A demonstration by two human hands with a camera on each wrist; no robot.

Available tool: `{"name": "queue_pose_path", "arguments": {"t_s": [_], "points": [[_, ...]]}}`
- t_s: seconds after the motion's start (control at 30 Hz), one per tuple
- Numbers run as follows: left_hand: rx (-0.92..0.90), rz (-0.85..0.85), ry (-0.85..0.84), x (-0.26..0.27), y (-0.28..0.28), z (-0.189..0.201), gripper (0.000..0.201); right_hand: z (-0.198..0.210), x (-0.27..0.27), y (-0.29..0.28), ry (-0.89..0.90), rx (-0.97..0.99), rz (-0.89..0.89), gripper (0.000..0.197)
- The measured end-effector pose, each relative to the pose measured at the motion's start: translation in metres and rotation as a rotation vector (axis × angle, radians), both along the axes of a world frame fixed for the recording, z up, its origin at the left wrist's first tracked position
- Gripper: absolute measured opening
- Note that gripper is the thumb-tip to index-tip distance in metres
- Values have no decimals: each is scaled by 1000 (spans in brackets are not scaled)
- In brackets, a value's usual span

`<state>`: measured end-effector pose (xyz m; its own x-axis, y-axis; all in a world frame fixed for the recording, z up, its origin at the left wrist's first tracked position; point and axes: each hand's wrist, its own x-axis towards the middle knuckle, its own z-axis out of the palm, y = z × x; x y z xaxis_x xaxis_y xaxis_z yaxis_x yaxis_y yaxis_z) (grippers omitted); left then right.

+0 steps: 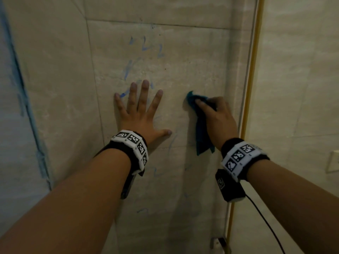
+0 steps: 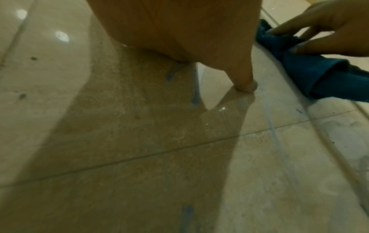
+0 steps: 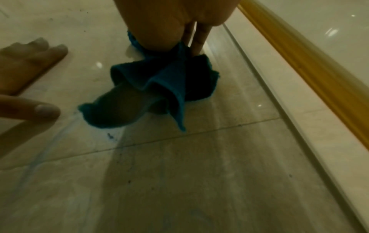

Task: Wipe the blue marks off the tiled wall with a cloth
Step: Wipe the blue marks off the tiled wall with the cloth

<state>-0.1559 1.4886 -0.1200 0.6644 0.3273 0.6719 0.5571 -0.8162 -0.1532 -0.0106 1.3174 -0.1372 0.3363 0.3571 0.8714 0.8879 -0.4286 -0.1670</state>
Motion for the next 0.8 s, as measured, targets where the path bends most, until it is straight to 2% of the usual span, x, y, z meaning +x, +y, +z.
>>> {"name": "queue_pose_path", "arguments": {"t_s": [0.07,0.2,0.3,0.4,0.5,0.63,0.73,0.8], "points": [[2,-1,0,0,1,0,117,5,4,-5,58,87,-7,50],[10,-5,7,0,0,0,117,-15,6,-7,103,50,-78,55],[7,2,16,0,0,1,118,-51,-3,-6,-43,-57,-106,68],[9,-2,19,-1,0,1,118,-74,-6,-6,-54,-119,-114,77],[6,14,27,-2,-1,2,118,-67,-8,-6,-55,-50,-84,70],[1,22,26,-1,-2,1,117,-37,-3,-1,142,83,-42,51],[8,12,19,-1,-2,1,117,-28,-2,3,178,140,-24,51],[9,5,13,-1,-1,1,118,-35,-6,4,146,85,-51,56]]}}
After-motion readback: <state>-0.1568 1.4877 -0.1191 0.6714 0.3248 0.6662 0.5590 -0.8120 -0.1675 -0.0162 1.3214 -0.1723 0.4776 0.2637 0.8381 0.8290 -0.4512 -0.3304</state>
